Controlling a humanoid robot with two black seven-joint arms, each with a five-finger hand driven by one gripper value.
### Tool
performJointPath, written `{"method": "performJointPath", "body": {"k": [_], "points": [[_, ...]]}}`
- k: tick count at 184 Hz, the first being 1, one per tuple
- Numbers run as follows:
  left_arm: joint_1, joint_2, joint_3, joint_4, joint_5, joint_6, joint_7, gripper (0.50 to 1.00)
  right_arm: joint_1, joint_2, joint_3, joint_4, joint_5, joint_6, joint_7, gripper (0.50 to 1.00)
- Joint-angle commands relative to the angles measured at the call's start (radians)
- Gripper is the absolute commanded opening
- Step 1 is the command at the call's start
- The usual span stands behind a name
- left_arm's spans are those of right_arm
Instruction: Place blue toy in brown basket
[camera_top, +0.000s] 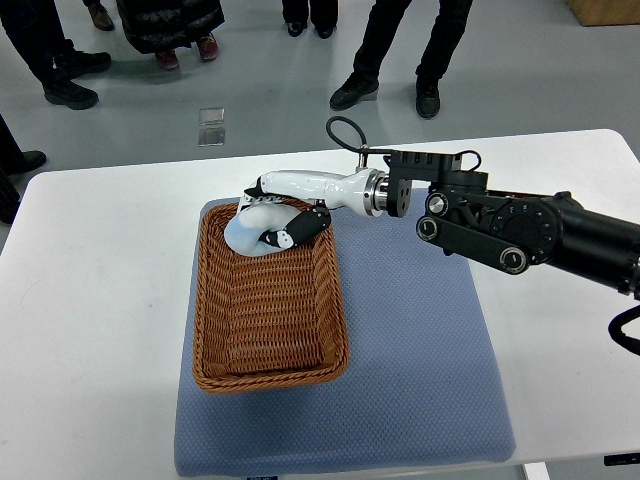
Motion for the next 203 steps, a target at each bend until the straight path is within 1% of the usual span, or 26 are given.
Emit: {"method": "performJointPath", "body": {"k": [1,15,28,46,51,62,69,74,87,98,103,111,140,153,166,192,203], "points": [[-0.001,0.0,0.0,0.0,0.0,0.0,0.0,1.0,-0.008,0.044,-0.032,-0.041,-0.003,-0.006,-0.001,0.5],[-0.001,0.0,0.0,0.0,0.0,0.0,0.0,1.0,-0.013,0.076,-0.04,-0.078,-0.004,-0.018,-0.001,0.5],[-0.001,0.0,0.0,0.0,0.0,0.0,0.0,1.0,-0.016,0.102,-0.043,-0.099,-0.006,-0.024,-0.001,0.525],[-0.001,0.0,0.0,0.0,0.0,0.0,0.0,1.0,-0.037,0.108,-0.051,-0.107,-0.009,-0.024,-0.001,0.545],[-0.001,0.0,0.0,0.0,0.0,0.0,0.0,1.0,-0.039,0.108,-0.057,-0.108,-0.009,-0.024,-0.001,0.564],[-0.001,0.0,0.0,0.0,0.0,0.0,0.0,1.0,-0.042,0.107,-0.066,-0.11,-0.009,-0.024,-0.001,0.582],[0.0,0.0,0.0,0.0,0.0,0.0,0.0,1.0,-0.042,0.105,-0.071,-0.11,-0.01,-0.024,-0.001,0.607],[-0.001,0.0,0.0,0.0,0.0,0.0,0.0,1.0,-0.043,0.102,-0.071,-0.11,-0.01,-0.024,-0.001,0.613],[-0.001,0.0,0.0,0.0,0.0,0.0,0.0,1.0,-0.043,0.099,-0.072,-0.11,-0.01,-0.027,-0.001,0.682],[-0.001,0.0,0.0,0.0,0.0,0.0,0.0,1.0,-0.043,0.096,-0.072,-0.11,-0.009,-0.027,-0.001,0.703],[-0.001,0.0,0.0,0.0,0.0,0.0,0.0,1.0,-0.043,0.096,-0.072,-0.11,-0.009,-0.027,0.0,0.725],[-0.001,0.0,0.0,0.0,0.0,0.002,0.0,1.0,-0.042,0.096,-0.074,-0.11,-0.009,-0.027,-0.001,0.748],[-0.001,0.0,0.0,0.0,0.0,0.0,0.0,1.0,-0.04,0.087,-0.071,-0.11,-0.001,-0.018,0.003,0.754],[-0.001,0.0,0.0,0.0,0.0,0.0,0.0,1.0,-0.04,0.07,-0.068,-0.108,0.005,-0.011,0.008,0.776],[-0.001,0.0,0.0,0.0,0.0,0.0,0.0,1.0,-0.036,0.052,-0.063,-0.107,0.025,-0.004,0.009,0.782],[0.0,0.0,0.0,0.0,0.0,0.0,0.0,1.0,-0.032,0.015,-0.043,-0.107,0.119,0.078,0.003,0.785],[-0.001,0.0,0.0,0.0,0.0,0.0,0.0,1.0,-0.032,0.001,-0.026,-0.107,0.163,0.1,0.0,0.785]]}}
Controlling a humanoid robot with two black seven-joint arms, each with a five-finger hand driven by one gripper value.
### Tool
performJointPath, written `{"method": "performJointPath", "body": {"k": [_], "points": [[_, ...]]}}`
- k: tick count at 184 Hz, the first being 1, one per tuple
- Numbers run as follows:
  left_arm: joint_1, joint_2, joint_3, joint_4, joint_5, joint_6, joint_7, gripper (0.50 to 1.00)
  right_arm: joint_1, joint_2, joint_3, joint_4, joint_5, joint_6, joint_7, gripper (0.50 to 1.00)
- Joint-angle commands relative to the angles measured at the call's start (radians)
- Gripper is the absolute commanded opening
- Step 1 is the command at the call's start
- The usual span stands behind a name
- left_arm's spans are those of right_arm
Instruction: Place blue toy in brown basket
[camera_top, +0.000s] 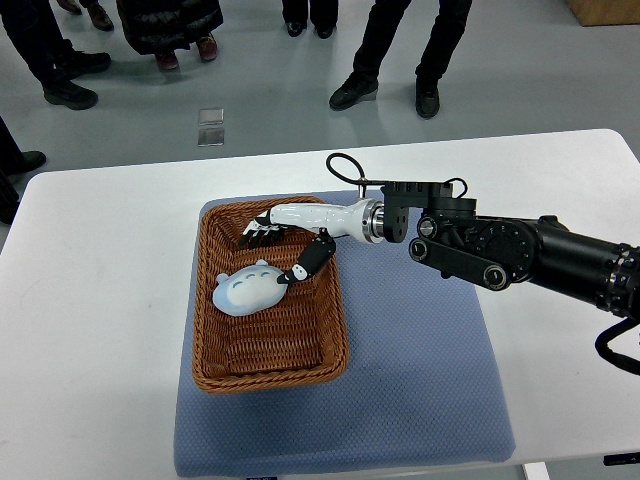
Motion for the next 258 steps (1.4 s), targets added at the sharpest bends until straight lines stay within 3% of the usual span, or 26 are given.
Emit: {"method": "performJointPath", "body": {"k": [1,29,54,87,142,155,165,258], "points": [[0.0,0.0,0.0,0.0,0.0,0.0,0.0,1.0,0.003,-0.027,0.029,0.002,0.083,0.05,-0.006,0.785],[0.0,0.0,0.0,0.0,0.0,0.0,0.0,1.0,0.003,-0.068,0.098,0.003,0.214,0.119,-0.009,0.795],[0.0,0.0,0.0,0.0,0.0,0.0,0.0,1.0,-0.007,-0.103,0.146,0.0,0.362,0.125,-0.012,0.795],[0.0,0.0,0.0,0.0,0.0,0.0,0.0,1.0,-0.05,-0.154,0.176,-0.014,0.627,0.121,-0.095,0.797],[0.0,0.0,0.0,0.0,0.0,0.0,0.0,1.0,-0.102,-0.163,0.173,-0.204,0.985,0.112,-0.16,0.823],[0.001,0.0,0.0,0.0,0.0,0.0,0.0,1.0,-0.117,-0.16,0.173,-0.236,1.08,0.113,-0.181,0.899],[0.001,0.0,0.0,0.0,0.0,0.0,0.0,1.0,-0.128,-0.159,0.173,-0.25,1.149,0.113,-0.19,0.903],[0.0,0.0,0.0,0.0,0.0,0.0,0.0,1.0,-0.166,-0.159,0.173,-0.293,1.396,0.11,-0.189,0.911]]}}
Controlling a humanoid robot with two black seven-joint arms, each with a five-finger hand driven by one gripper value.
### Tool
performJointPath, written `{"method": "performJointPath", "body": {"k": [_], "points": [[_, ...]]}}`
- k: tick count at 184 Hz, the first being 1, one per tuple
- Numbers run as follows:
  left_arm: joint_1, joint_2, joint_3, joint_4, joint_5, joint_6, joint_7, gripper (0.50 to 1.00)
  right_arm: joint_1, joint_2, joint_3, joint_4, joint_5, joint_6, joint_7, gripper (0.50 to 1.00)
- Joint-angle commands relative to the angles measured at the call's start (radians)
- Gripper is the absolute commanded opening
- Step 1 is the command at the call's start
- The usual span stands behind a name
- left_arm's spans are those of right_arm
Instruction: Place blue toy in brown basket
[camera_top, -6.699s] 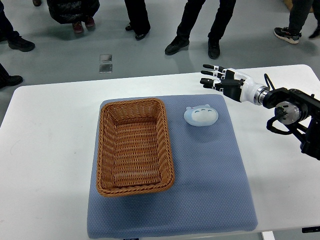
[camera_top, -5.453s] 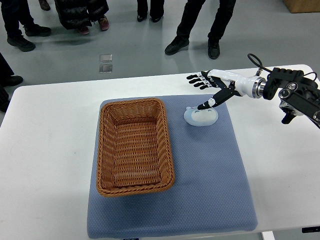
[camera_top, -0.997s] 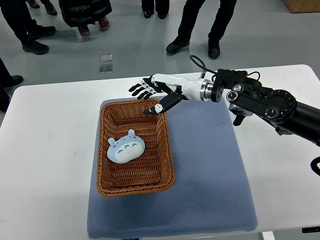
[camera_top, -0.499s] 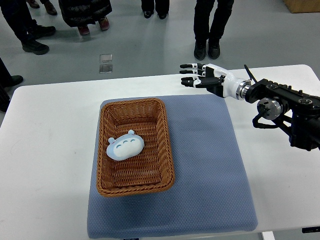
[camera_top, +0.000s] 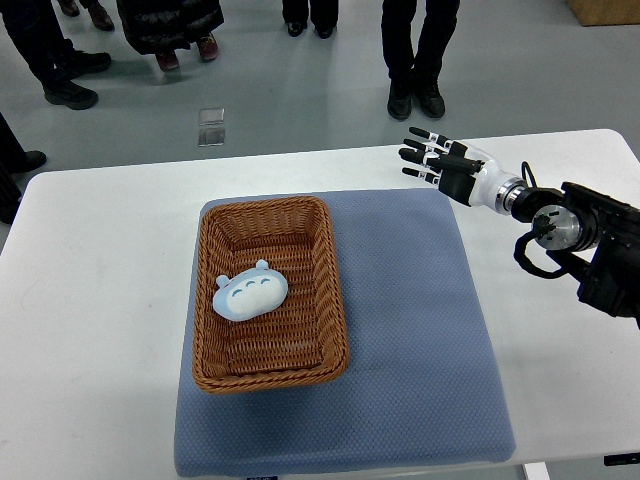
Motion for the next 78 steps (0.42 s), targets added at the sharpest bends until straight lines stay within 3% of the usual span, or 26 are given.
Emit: {"method": "performJointPath", "body": {"k": [1,78], "points": [[0.001,0.0,0.0,0.0,0.0,0.0,0.0,1.0,-0.007,0.0,0.002,-0.007,0.04,-0.001,0.003,0.911],[0.001,0.0,0.0,0.0,0.0,0.0,0.0,1.0,-0.012,-0.002,0.011,-0.018,0.042,0.002,0.015,0.913]]}}
